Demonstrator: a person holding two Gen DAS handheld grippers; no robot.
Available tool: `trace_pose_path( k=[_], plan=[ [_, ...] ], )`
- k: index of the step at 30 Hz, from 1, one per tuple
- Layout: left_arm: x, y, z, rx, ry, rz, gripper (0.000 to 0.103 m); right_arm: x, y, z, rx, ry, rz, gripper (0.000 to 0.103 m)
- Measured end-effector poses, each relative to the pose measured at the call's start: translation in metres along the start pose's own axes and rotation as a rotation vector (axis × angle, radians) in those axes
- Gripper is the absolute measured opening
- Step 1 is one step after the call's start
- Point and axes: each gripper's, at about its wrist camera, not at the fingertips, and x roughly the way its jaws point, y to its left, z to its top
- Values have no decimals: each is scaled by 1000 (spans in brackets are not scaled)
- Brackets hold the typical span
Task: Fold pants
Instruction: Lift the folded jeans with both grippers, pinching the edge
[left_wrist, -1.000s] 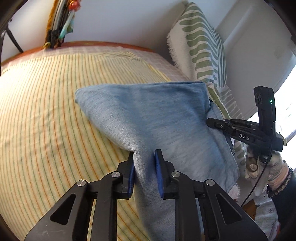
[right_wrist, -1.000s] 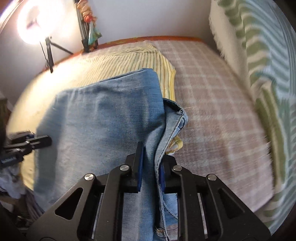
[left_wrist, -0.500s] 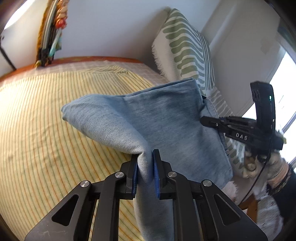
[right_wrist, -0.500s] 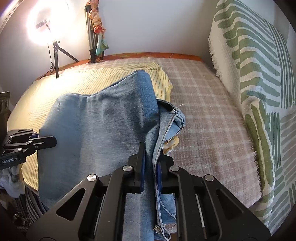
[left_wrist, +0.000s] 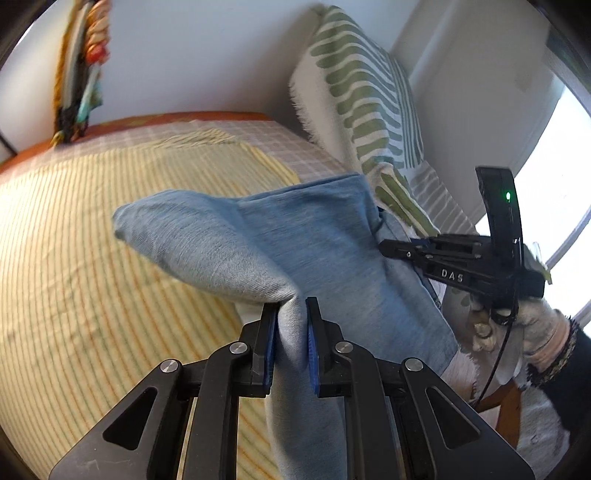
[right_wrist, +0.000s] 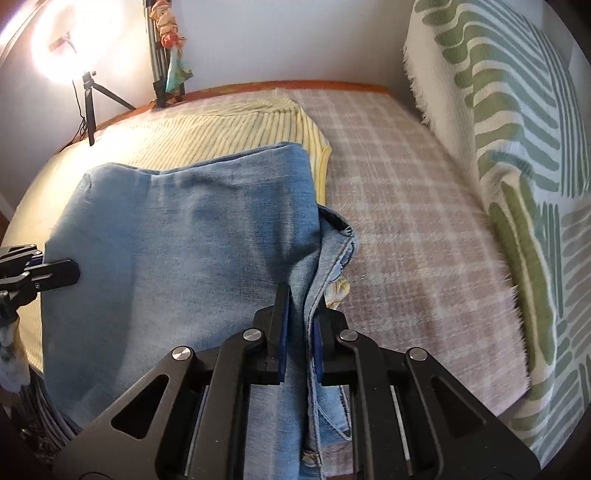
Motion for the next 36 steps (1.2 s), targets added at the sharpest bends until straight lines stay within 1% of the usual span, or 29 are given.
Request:
trace_pose_path(
  k=[3,4,7,9,10,12,13,14,15,17,18,20,23,25,27,28,30,31,33,35,36],
  plan=[
    [2,-5,2,17,-3,-11,12,-7,-7,0,-1,-14,-18,4],
    [2,-6,2,24,-5,-10,12,-9,-9,1,3,-17,-9,4],
    [0,2,-2,17,1,-6,13,-11,-21,3,53,-10,109,6],
    [-3,10,-4,-8,1,-2,13,-7,-34,7,112,-1,163,9],
    [-5,14,-6,-12,3,3,13,-5,-38,8,131,-4,180,13],
    [-7,20,-10,-15,11,16,13,-1,-46,14,144,-29,185,29],
    [-7,25,-12,-23,21,24,13,1,-50,18,146,-49,198,47],
    [-7,28,-13,-34,27,25,13,2,-55,24,154,-75,204,57],
    [-7,32,-15,-44,35,24,13,3,-59,30,162,-96,217,58],
    [-5,35,-19,-45,47,31,13,9,-63,44,167,-126,305,59],
    [-3,37,-21,-45,54,32,13,11,-63,49,162,-137,334,60],
    [1,38,-23,-47,64,35,13,21,-57,65,123,-137,379,74],
    [4,40,-23,-51,74,35,14,44,-48,82,58,-84,434,74],
    [7,42,-24,-49,79,37,14,60,-52,88,79,-50,511,74],
    [8,44,-24,-51,82,35,14,78,-61,90,148,-15,621,74],
    [9,44,-24,-52,84,36,15,83,-63,89,164,-8,631,74],
    [11,44,-23,-52,85,37,15,97,-65,83,186,42,649,74],
    [11,44,-23,-48,85,39,15,103,-64,77,184,77,668,74],
    [12,44,-23,-46,84,42,15,103,-61,66,163,113,722,74],
    [13,44,-23,-48,87,45,15,96,-59,55,133,107,726,74],
    [14,44,-23,-49,88,45,15,89,-61,52,134,87,722,75]
  ],
)
